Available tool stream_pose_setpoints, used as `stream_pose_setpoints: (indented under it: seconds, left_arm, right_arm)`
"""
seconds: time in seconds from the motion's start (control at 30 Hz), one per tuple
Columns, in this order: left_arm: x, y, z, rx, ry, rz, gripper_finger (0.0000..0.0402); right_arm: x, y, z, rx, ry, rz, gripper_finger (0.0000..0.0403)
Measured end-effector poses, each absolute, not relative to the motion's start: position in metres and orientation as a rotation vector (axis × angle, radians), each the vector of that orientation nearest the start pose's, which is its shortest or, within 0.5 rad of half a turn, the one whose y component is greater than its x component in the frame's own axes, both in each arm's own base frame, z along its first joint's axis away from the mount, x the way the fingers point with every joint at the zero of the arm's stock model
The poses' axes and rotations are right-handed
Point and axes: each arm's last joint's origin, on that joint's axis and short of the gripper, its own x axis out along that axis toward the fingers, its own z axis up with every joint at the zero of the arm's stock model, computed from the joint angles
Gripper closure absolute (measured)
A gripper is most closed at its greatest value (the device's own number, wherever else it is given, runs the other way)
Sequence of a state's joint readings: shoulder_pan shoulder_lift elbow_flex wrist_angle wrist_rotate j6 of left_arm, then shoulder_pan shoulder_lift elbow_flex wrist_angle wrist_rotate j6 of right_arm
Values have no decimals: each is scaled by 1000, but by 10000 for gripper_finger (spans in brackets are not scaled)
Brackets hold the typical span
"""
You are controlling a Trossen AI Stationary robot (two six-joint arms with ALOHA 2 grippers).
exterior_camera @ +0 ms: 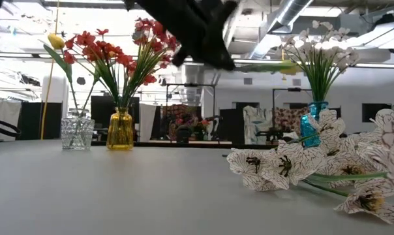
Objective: Sort flowers into vase by color
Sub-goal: Put the yellow tulip into the transparent vase
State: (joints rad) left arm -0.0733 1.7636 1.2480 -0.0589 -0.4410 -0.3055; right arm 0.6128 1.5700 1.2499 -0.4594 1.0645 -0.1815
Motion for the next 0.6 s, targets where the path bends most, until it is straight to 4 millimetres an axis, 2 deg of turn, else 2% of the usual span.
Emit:
stream_pose_setpoints:
  seconds: [0.3, 0.47, 0.6]
  left_arm:
    - [347, -33, 313, -38, 357, 535, 401]
    - [325, -46, 337, -4, 316, 536, 401]
    - [313, -60, 348, 15, 292, 483, 401]
  right_arm:
    - [285, 169, 290, -749, 565, -368, 184]
    - [289, 164, 291, -682, 546, -400, 184]
    - [297, 150, 292, -634, 551, -454, 184]
